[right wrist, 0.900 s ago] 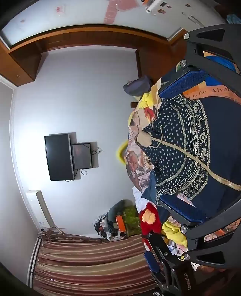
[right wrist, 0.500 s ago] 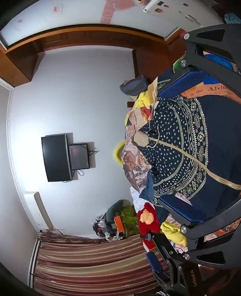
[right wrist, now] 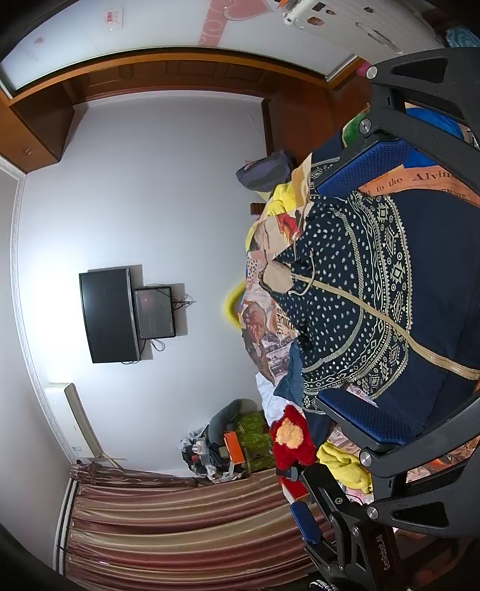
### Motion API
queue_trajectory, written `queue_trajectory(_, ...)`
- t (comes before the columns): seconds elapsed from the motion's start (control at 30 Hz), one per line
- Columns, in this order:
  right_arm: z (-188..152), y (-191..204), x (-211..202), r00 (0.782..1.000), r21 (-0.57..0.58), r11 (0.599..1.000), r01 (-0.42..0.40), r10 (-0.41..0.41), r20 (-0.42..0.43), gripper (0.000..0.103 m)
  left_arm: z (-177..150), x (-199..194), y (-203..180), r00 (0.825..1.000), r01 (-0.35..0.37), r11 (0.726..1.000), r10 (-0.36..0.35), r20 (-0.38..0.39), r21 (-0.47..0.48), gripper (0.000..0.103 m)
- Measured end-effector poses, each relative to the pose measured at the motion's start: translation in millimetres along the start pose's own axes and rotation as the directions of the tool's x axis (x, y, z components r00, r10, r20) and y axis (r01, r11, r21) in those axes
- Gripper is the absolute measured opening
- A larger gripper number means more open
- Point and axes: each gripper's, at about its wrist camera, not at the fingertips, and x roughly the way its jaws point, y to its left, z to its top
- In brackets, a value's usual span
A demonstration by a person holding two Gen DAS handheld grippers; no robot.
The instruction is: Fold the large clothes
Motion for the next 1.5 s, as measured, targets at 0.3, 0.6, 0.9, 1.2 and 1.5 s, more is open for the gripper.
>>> queue_trajectory(0.3,0.8,0.0,-0.3,1.000,0.002,1.000,0.001,-0.001,-0.001,0.103,0.4,0.5,-0.4,1.000,0.000,1.000,0.000,0.000,0.000,0.103)
queue_trajectory(0.6,1.0,-0.6,-0.4,1.000,0.003,1.000,0.001,-0.001,-0.001,0.103,-0.2,1.6,-0.9,1.000,0.000,1.000,0.000,-0.002,0.001,0.103)
queue_trajectory(0.9,0.9,-1.1,-0.5,1.000,0.001,1.000,0.000,0.000,-0.002,0.103,-1.1,4.2,-1.7,1.000,0.001,1.000,-0.001,-0.005,0.009,0.103)
queue_trajectory(1.2,1.3,-1.7,0.2,1.000,0.004,1.000,0.001,-0.001,-0.003,0.103,0.0,5.3,-2.3,1.000,0.008,1.000,-0.008,-0.012,0.007,0.103)
queue_trajectory(1.5,1.7,-2.4,0.3,1.000,0.004,1.000,0.001,-0.001,-0.003,0.103,2.0,5.7,-3.1,1.000,0.010,1.000,-0.010,-0.009,0.009,0.103)
